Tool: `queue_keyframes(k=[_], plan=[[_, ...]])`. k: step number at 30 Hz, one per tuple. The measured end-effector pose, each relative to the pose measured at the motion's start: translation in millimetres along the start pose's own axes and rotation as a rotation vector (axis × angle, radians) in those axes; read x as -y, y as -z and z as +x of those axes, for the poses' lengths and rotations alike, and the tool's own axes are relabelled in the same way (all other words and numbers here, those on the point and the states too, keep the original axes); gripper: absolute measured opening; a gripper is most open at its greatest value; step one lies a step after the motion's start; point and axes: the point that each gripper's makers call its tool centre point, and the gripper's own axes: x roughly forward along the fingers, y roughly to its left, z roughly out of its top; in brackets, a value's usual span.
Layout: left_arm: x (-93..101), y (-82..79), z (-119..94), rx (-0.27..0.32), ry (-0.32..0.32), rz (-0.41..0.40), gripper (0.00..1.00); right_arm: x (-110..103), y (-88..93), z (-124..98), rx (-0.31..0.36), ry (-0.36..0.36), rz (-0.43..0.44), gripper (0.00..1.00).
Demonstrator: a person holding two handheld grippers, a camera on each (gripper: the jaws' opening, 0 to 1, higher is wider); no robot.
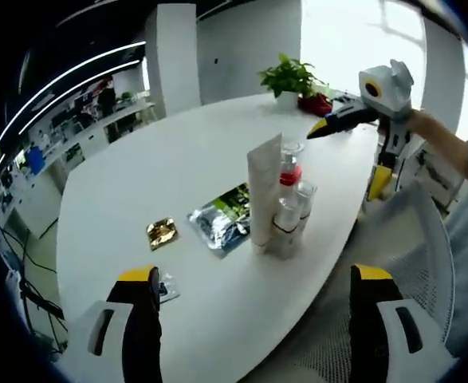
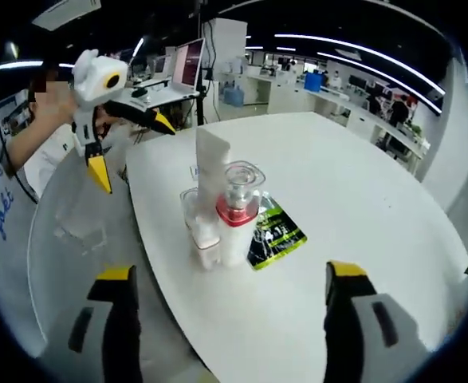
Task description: Arrange the skincare products in the storage area until every visible bottle or jar stands upright without overlapping.
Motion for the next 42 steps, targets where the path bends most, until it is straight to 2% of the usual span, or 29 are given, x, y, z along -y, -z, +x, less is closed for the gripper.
queue_keyframes(k=[8, 14, 21, 24, 28, 31, 42], plan=[[-5.6, 1.7, 4, -0.025, -0.003, -0.012, 0.97, 4, 1.1, 8, 0.002, -0.026, -0.003, 0.99], [-12.2, 4.1, 8, -0.030, 0.028, 0.005, 0.97, 3, 2.8, 8, -0.009, -0.007, 0.019, 0.98], [-19.4, 7.4, 1, -0.028, 0.092, 0.063, 0.97, -12, -3.7, 17, -0.007, 0.017, 0.045, 0.99], [-28.3, 6.6, -2, -0.015, 0.104, 0.070, 0.97, -18, -5.7, 20, -0.011, 0.034, 0.059, 0.99], [-37.7, 9.8, -2, -0.005, 0.121, 0.070, 0.97, -28, -8.3, 26, -0.024, 0.009, 0.065, 0.99], [-41.9, 16.0, 3, -0.018, 0.136, 0.070, 0.97, -30, -6.0, 30, -0.052, 0.008, 0.038, 0.99], [-51.7, 13.5, 24, -0.021, 0.149, 0.049, 0.97, -15, -1.1, 31, -0.077, 0.006, 0.051, 0.98]])
